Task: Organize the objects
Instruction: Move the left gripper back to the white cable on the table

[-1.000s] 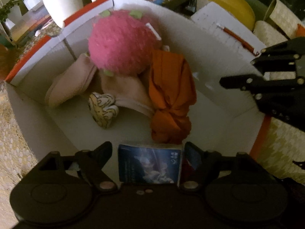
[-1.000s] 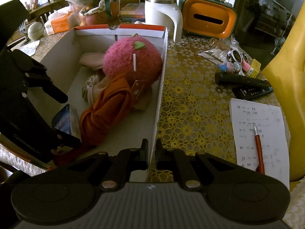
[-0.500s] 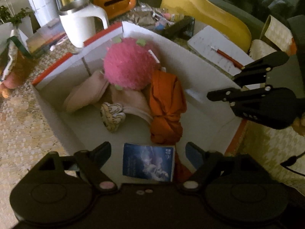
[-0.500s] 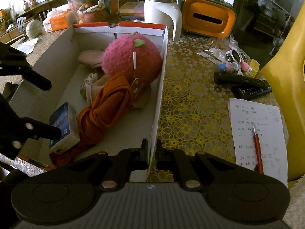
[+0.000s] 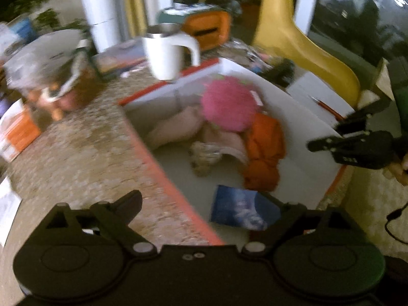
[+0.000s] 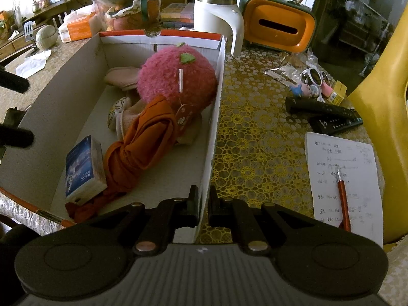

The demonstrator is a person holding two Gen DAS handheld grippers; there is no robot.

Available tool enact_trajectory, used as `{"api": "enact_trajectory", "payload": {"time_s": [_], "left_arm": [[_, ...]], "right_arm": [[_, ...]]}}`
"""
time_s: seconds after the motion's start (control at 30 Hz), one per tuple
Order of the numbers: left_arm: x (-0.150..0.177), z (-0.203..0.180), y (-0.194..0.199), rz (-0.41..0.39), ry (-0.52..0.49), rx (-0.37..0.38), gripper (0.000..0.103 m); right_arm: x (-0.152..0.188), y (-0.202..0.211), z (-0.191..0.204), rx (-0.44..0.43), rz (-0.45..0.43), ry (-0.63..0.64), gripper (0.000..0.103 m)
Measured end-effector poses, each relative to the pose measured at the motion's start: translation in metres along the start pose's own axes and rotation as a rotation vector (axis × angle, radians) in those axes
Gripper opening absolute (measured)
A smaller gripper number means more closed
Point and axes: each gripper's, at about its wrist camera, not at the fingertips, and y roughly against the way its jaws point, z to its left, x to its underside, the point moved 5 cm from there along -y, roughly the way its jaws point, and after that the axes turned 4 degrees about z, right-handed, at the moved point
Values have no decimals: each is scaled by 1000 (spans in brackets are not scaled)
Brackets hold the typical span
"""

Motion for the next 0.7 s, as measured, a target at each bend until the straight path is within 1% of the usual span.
{"api": "enact_trajectory", "payload": {"time_s": [0.17,0.27,0.37,0.53,0.7], "left_arm": [[11,42,21,-52,132,-53,101],[18,70,31,-75,216,-86,102],[27,95,36,-86,280,-123,102],[44,122,32,-81,304,-210,102],[65,141,15,-26,322,-262,102]], "right_arm": [[0,0,1,-2,1,-3,7],[0,2,1,-2,-4,-4,7],[-2,4,1,-1,-5,-8,7],[-2,3,2,12,3,-4,7],[-1,1,2,15,14,-4,7]]}}
